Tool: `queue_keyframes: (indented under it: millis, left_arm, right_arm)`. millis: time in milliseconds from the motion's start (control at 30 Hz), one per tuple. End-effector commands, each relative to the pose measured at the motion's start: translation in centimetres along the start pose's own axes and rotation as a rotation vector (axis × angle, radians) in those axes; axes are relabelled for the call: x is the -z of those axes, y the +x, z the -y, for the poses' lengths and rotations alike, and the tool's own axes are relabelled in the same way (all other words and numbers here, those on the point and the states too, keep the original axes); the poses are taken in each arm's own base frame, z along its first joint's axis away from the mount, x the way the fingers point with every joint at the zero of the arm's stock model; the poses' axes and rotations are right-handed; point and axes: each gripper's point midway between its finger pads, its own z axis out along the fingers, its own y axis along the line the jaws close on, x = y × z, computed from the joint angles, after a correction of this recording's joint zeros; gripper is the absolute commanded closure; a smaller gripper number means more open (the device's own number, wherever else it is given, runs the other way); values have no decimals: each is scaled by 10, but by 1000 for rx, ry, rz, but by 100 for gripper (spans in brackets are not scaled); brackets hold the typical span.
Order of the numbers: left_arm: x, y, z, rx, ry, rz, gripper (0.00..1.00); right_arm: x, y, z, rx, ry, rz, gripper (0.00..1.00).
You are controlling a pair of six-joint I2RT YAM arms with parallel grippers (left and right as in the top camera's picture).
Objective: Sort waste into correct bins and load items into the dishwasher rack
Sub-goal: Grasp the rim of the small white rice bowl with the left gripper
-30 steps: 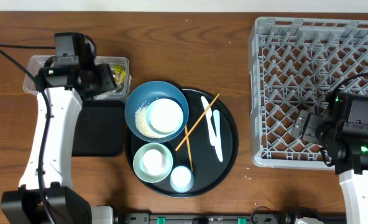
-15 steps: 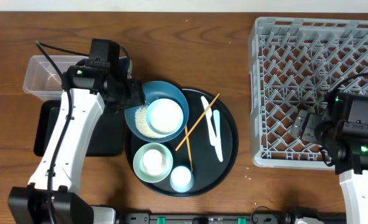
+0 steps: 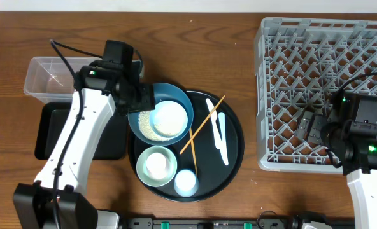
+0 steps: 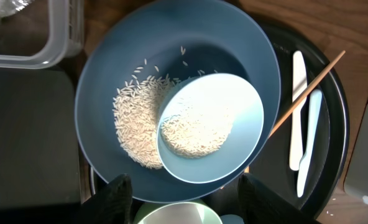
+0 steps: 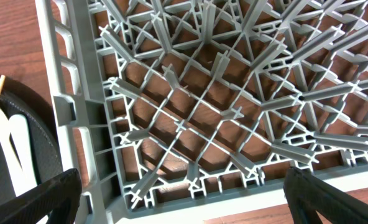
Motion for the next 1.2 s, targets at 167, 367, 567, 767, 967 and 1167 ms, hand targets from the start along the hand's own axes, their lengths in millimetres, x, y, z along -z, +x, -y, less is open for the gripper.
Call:
queue_keyframes:
  millis: [167,367,567,767,967,1167]
  left_arm:
    - [-29,15,-8,9,-48,-99,43]
    - [-45,25,4,-31,-50,-156,44]
    - [-58,32,21,-91,-49,-178,43]
    - [-80,32,44,-158,-31,-175,43]
    - [-104,31,70,-183,-10,-148,44]
    - [-123,32,68,-135,-62,-154,44]
  right_arm:
    - [4,-7,0,0,-6,21,1]
    - [4,-7,0,0,-6,20,1]
    - [4,-7,0,0,-6,21,1]
    - [4,-7,0,0,-6,20,1]
    - [4,-7,0,0,-6,19,1]
    - [4,-6,0,0,-5,13,1]
